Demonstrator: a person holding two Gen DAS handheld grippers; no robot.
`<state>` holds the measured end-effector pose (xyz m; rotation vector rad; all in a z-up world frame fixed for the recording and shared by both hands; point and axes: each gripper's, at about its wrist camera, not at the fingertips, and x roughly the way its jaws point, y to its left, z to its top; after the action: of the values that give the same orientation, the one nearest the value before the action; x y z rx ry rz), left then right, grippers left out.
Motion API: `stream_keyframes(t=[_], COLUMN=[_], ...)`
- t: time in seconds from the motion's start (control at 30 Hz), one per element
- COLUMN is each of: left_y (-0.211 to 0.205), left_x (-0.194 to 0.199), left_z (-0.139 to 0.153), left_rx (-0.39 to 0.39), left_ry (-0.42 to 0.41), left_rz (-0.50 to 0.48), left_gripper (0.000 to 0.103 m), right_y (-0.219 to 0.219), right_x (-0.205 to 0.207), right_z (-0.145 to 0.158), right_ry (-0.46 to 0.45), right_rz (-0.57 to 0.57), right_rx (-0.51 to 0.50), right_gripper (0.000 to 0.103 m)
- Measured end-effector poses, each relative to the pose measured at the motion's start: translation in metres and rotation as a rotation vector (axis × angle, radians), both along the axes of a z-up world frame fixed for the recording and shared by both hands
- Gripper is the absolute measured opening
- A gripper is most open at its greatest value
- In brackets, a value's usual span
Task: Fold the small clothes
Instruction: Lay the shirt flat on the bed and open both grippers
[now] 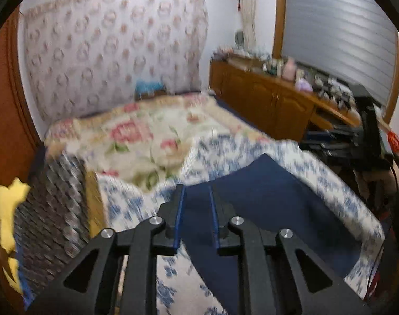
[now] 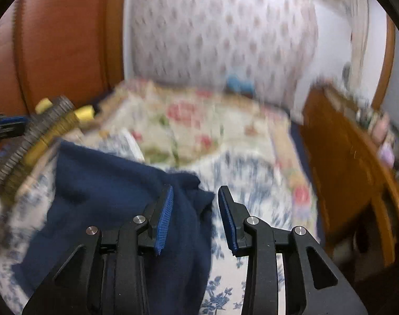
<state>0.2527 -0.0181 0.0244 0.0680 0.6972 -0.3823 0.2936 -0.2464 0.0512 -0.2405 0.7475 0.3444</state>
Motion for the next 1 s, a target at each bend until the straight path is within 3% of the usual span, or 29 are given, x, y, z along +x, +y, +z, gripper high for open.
stream_keyframes(t=[0.07,0.17,0.43,0.67,1.0], left_y=[-0.005,-0.007,-0.006,-0.011,-0.020], left_x=[-0.013,-0.041,-0.121,-0.156,-0.174], left_z=[-0.019,-0.039,-0.062,-0.078,-0.094], left_rx=[0.022,0.037,0.026,-0.003,-0.020], left_ry=[0.022,0.043,0.068,0.096,0.139], left_rz=[-0.012,-0.010,-0.030,-0.083,-0.110], left_gripper=[0.027,0.027,0.027,0.027,0.027], right_y=[-0.007,-0.013,-0.016,-0.007,-0.006], right_x=[0.002,-0.014,-0.093,-0.142,-0.162], right_z=[-0.020,-0.027,-0.021,-0.042,-0.066], right_ry=[0.022,0.036,0.029,0.050,0.081], right_rz=[-0.015,0.003,0.065,0.105,0.110], right_rx=[-0.025,-0.001,0.060,0.085,0.067], right_gripper=[0.035,0.041,0.041,0.042,0.042])
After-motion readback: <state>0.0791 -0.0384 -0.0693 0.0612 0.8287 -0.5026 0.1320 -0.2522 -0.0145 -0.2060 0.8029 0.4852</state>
